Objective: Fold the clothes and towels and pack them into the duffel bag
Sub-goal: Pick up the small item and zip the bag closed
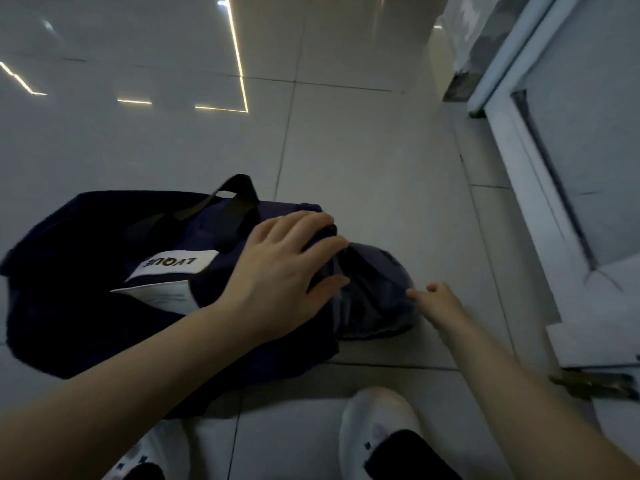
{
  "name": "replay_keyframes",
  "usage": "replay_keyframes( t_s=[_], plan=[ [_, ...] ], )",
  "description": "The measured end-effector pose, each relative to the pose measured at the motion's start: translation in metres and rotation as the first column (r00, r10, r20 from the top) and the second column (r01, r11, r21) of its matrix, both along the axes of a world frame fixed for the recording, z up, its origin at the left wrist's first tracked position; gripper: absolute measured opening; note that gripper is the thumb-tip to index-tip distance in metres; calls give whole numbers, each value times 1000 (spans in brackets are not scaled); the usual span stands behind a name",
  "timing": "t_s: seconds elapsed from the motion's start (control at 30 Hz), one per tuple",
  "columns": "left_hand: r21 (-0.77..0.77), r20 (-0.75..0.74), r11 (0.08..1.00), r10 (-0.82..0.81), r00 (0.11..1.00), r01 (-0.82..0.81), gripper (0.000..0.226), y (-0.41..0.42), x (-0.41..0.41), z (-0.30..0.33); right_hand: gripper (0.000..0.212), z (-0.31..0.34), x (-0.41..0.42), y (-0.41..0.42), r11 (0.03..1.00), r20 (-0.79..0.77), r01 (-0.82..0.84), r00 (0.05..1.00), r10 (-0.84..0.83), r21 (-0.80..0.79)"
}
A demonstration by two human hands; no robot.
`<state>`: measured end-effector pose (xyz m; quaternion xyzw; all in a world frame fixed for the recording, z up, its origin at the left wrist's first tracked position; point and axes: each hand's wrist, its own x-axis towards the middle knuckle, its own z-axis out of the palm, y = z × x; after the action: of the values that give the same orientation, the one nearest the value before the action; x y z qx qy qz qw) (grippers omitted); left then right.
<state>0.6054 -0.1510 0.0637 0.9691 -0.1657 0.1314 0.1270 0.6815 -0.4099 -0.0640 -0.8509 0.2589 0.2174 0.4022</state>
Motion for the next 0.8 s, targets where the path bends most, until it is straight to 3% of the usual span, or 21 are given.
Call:
replay_keyframes(
  t_s=[0.13,0.2,0.27,0.37,0.47,0.6,0.7,0.8],
  plan=[
    [302,-285,949,-3,959,92,51,-20,13,-32,36,-43,-18,-13,956,-38,232,973,-229,178],
    [332,-323,939,24,946,90,55,-6,9,-45,32,-45,-20,-9,868,-110,341,940,-324,360],
    [317,-307,945,17,951,85,55,4,2,-51,10,-32,-18,-1,797,-103,343,935,-339,498],
    [273,-248,961,16,969,54,51,8,-3,-52,26,5,-14,20,832,166,67,968,-188,551],
    [176,-195,984,43,980,-8,45,11,-2,-48,34,42,-27,46,844,390,-258,919,63,470],
    [93,-201,993,96,975,-78,38,14,-5,-42,32,60,-57,75,786,415,-418,881,227,456],
    [157,-188,987,47,981,-18,40,16,-17,-42,44,55,-78,90,793,353,-561,810,468,238],
    [201,-184,979,-6,983,44,36,20,-29,-47,52,54,-93,97,757,273,-589,806,525,283]
  ],
)
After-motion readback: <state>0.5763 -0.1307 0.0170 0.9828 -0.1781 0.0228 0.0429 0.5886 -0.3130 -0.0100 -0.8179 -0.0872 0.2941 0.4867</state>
